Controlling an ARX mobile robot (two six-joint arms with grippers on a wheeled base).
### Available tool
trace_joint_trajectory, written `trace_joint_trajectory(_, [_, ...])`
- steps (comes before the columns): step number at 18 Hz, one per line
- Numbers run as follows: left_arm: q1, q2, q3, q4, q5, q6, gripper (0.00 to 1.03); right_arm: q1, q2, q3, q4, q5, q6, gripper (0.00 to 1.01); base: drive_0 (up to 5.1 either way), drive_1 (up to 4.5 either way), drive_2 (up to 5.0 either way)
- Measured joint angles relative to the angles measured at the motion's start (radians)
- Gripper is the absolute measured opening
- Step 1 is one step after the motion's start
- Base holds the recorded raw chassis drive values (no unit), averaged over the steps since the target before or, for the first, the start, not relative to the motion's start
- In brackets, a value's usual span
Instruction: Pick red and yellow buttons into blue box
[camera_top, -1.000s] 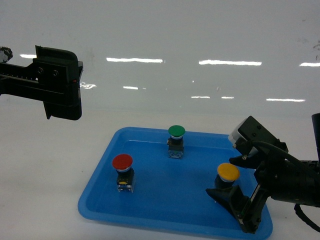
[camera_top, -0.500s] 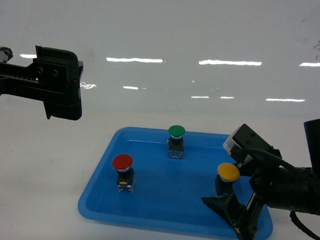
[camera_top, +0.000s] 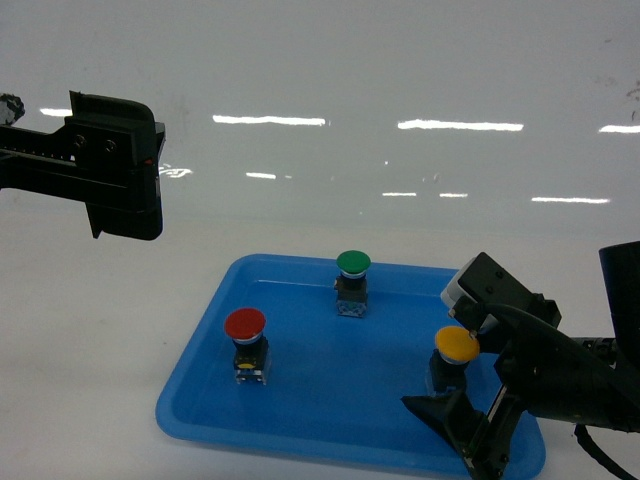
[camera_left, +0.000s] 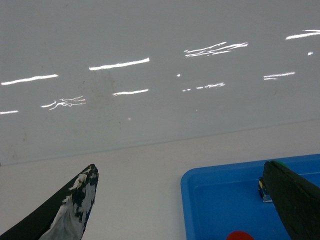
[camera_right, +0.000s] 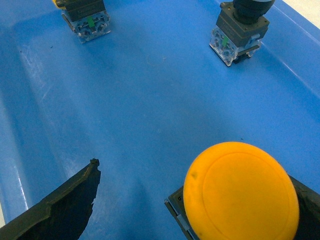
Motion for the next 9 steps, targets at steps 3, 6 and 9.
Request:
trace_joint_trajectory(3, [0.0,0.0,0.0,0.0,0.0,0.0,0.98,0.0,0.0,0.0,0.0,0.0,0.0,0.98,0.0,0.0,0.0])
trace_joint_trajectory(6, [0.0,0.0,0.0,0.0,0.0,0.0,0.98,0.0,0.0,0.0,0.001,0.0,0.0,0.67,0.0,0.0,0.0])
trace_joint_trajectory(9, [0.0,0.0,0.0,0.0,0.0,0.0,0.98,0.0,0.0,0.0,0.003,-0.001,-0.003,0.36,0.0,0.0,0.0])
